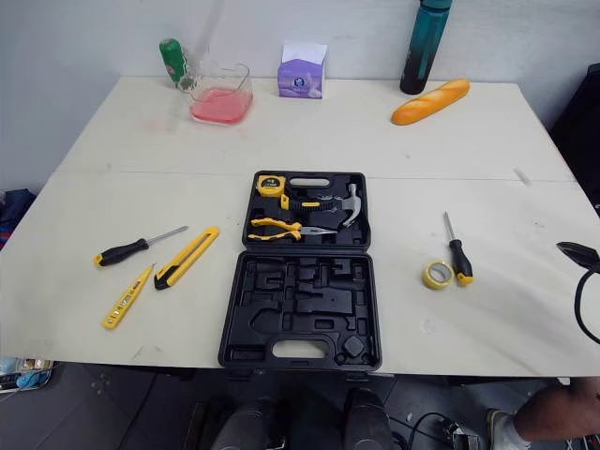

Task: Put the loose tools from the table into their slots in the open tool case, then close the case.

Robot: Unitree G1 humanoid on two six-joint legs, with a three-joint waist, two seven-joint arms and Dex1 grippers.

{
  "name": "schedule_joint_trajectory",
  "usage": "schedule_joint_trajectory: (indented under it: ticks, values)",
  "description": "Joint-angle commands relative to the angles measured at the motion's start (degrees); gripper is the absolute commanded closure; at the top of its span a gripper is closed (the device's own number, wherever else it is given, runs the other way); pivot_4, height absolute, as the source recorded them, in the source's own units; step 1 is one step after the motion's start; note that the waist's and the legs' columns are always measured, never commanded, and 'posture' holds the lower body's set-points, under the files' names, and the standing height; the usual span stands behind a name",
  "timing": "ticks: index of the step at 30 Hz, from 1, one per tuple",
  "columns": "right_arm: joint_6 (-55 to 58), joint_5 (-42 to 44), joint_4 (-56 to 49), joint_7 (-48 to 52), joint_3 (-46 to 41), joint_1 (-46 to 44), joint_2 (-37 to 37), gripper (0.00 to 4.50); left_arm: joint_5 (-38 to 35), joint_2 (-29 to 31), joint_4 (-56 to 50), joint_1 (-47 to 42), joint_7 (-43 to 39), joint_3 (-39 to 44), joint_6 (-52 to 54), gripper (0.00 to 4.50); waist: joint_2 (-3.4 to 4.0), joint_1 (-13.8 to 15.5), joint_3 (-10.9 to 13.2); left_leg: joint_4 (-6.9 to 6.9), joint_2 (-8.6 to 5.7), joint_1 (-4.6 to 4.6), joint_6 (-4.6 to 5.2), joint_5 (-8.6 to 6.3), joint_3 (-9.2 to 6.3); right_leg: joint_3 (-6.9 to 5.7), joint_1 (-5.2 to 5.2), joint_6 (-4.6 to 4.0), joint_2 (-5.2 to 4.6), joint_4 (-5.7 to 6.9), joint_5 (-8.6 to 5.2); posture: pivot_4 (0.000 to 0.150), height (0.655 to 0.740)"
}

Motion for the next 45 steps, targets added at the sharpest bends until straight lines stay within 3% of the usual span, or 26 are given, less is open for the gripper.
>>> schedule_joint_trajectory:
  ticks: [1, 6, 15, 23, 30, 34, 38, 45]
  values:
    - [-1.6, -0.8, 1.9, -2.5, -0.8, -0.4, -2.6, 0.0, -0.7, 2.3, 4.0, 2.0, 1.4, 4.0, -2.2, 0.06, 0.05, 0.0, 0.0, 0.0, 0.01, 0.02, 0.0, -0.05, 0.03, -0.01, 0.0, -0.01, -0.01, -0.01, -0.02, 0.15, 0.74]
    - [-2.1, -2.5, 3.4, -4.8, 1.1, -1.2, -2.0, 0.0, -2.0, 1.7, 2.6, 1.0, 1.3, 2.8, -2.6, 0.06, 0.04, 0.4, 0.0, 0.05, 0.03, 0.04, -0.16, -0.21, 0.06, 0.01, 0.01, -0.02, -0.06, -0.06, -0.02, 0.15, 0.74]
    - [-2.4, 4.4, -1.5, 5.1, -0.2, -1.1, 4.6, 0.0, -4.1, 1.2, -3.9, 0.1, -1.6, 0.8, 1.3, 0.06, 0.03, 0.1, 0.0, 0.08, 0.12, 0.03, -0.03, -0.16, 0.09, 0.0, 0.03, -0.03, 0.05, 0.05, -0.02, 0.15, 0.74]
    - [10.1, 21.6, -27.9, 15.1, -1.2, 2.8, 17.2, 0.0, -7.0, 2.7, -16.2, -0.1, -10.4, -5.6, 11.3, 0.06, 0.04, 0.3, 0.0, 0.12, 0.26, 0.08, -0.04, -0.16, 0.1, 0.0, 0.08, -0.03, 0.19, 0.07, -0.02, 0.15, 0.74]
    - [22.1, 29.7, -50.0, 13.2, 1.3, 7.3, 23.8, 0.0, -5.0, 2.9, -23.5, -0.8, -12.4, -13.1, 15.6, 0.06, 0.04, 1.0, 0.0, 0.2, 0.27, 0.0, -0.05, -0.17, 0.08, 0.04, 0.07, -0.04, 0.25, 0.05, -0.02, 0.15, 0.74]
    - [21.6, 30.9, -58.3, 13.6, 4.2, 8.9, 27.8, 0.0, -2.8, 2.8, -20.8, -9.1, -9.3, -21.2, 15.6, 0.06, -0.04, 1.6, 0.0, 0.2, 0.28, -0.01, -0.05, -0.19, 0.05, 0.02, 0.09, -0.04, 0.32, -0.03, -0.01, 0.15, 0.74]
    - [23.0, 32.2, -61.7, 14.8, 5.2, 10.3, 29.4, 0.0, -0.3, 3.2, -15.7, -16.6, -11.2, -28.2, 13.0, 0.06, -0.06, 2.1, 0.0, 0.27, 0.31, -0.01, -0.06, -0.18, 0.07, 0.09, 0.06, -0.06, 0.4, 0.09, 0.0, 0.15, 0.74]
    - [23.2, 33.3, -64.7, 14.5, 5.9, 12.9, 31.6, 0.0, 4.7, -1.5, -5.3, -33.7, -9.7, -39.8, 12.0, 0.06, -0.15, 2.3, -0.1, 0.35, 0.31, -0.04, -0.05, -0.17, 0.11, 0.07, 0.07, -0.06, 0.5, 0.08, 0.0, 0.15, 0.74]
